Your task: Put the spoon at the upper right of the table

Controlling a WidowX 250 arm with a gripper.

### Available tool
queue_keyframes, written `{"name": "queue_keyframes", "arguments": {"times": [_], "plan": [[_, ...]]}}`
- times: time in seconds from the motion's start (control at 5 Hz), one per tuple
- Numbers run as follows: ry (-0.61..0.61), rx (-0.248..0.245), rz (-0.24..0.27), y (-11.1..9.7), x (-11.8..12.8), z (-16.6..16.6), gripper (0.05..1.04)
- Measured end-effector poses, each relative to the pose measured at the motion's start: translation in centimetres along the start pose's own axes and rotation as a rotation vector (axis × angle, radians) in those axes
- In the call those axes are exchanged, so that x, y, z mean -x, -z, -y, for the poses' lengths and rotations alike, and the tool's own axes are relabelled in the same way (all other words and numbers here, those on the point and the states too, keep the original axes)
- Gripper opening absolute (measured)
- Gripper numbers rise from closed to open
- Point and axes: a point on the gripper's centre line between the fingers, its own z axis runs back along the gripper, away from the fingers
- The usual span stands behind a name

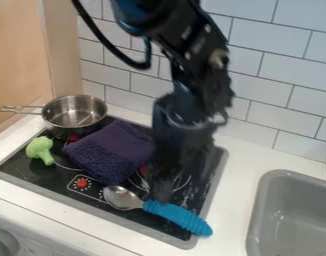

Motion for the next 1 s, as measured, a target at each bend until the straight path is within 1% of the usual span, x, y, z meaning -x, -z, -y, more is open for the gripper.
{"name": "queue_keyframes", "arguments": {"times": [0.2, 0.4, 0.6, 0.8, 1.0], "plan": [[-0.014, -0.051, 0.007, 0.8, 0.6, -0.4, 0.999], [-0.021, -0.073, 0.021, 1.2, 0.9, -0.4, 0.999], [-0.026, -0.101, 0.021, 1.8, 1.0, -0.7, 0.999], [-0.039, -0.096, 0.004, 2.5, 1.5, -0.5, 0.999], [-0.015, -0.095, -0.01, 2.7, 1.7, -0.2, 0.949]]}}
